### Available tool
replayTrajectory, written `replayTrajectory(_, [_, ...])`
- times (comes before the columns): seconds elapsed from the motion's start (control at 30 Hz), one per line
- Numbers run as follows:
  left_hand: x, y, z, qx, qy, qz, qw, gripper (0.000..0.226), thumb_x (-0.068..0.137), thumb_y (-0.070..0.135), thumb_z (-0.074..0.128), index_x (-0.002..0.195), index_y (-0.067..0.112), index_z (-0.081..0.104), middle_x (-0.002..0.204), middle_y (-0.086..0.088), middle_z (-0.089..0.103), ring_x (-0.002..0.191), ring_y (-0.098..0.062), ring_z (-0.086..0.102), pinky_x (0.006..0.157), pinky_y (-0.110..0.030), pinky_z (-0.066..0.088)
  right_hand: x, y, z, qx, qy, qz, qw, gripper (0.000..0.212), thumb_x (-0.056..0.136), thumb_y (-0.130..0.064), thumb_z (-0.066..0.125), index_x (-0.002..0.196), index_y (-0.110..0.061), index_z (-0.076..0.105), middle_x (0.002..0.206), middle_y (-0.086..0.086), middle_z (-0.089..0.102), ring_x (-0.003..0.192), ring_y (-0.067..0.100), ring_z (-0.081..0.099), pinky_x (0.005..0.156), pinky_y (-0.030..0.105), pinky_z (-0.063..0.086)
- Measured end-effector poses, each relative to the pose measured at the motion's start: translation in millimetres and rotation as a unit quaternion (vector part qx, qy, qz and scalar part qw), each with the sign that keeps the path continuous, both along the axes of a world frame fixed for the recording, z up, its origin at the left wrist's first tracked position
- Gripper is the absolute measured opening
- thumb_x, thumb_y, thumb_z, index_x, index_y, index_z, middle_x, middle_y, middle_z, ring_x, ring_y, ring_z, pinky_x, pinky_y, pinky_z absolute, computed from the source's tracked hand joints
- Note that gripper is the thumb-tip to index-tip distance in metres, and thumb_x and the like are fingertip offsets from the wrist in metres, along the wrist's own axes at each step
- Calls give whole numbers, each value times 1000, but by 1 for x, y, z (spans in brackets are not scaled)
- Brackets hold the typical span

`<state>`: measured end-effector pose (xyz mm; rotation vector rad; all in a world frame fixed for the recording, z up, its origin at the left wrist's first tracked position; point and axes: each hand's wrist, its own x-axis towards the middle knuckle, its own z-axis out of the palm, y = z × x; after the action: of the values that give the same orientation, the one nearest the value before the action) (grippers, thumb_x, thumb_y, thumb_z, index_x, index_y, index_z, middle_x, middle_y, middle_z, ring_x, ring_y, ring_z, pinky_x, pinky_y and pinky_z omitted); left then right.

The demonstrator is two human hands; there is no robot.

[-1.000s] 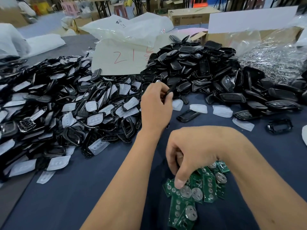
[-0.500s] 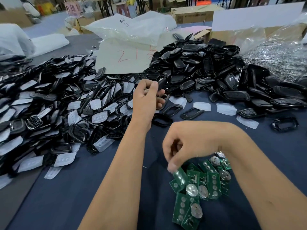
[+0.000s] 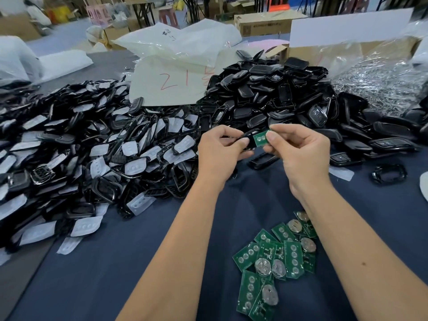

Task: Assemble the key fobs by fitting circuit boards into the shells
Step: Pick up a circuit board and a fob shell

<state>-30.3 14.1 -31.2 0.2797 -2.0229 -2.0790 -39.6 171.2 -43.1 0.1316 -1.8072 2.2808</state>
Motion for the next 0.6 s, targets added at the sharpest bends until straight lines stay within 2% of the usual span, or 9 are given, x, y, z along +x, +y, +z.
replayTrajectory(0.1, [1,9,-2,26,-4,-11,1000,7,93,-2,70,89,3,71,90,-21,74,72,-25,77,69,-28,63,0,-4,-1,46,-7,-70,996,9,84,-11,85,90,-13,78,73,5,78,63,23,77,62,27,61])
replayTrajectory(0.23, [1,14,-6,48,-14,-16,999,13,98,1,65,88,3,71,81,-10,64,63,-12,72,71,-27,62,1,-4,-1,121,-7,-77,990,11,84,-17,87,90,-12,78,69,1,76,56,21,74,56,29,60])
replayTrajectory(0.33, [1,14,-6,51,-24,-13,998,11,99,0,64,91,0,72,93,-25,69,67,-15,74,71,-28,62,2,-5,1,171,12,-84,982,10,85,-18,86,89,-14,78,70,-3,76,55,16,72,51,25,56])
replayTrajectory(0.43, [2,14,-6,54,-25,-14,998,13,99,0,64,90,0,72,107,-34,68,71,-16,74,71,-28,62,3,-4,2,218,27,-96,971,9,85,-22,86,88,-18,79,71,-6,75,61,11,72,58,28,59])
replayTrajectory(0.5, [2,14,-6,59,-21,-16,998,13,99,0,64,88,0,72,106,-33,69,74,-16,73,71,-29,62,3,-4,3,258,37,-107,959,10,85,-25,86,87,-18,79,73,-9,74,68,8,72,66,27,59])
replayTrajectory(0.6, [2,13,-7,49,-17,-25,998,6,95,-2,69,89,-1,72,94,-23,72,75,-13,73,71,-29,62,4,-5,4,285,37,-131,949,11,85,-27,86,83,-20,77,71,-13,71,69,2,68,64,16,54])
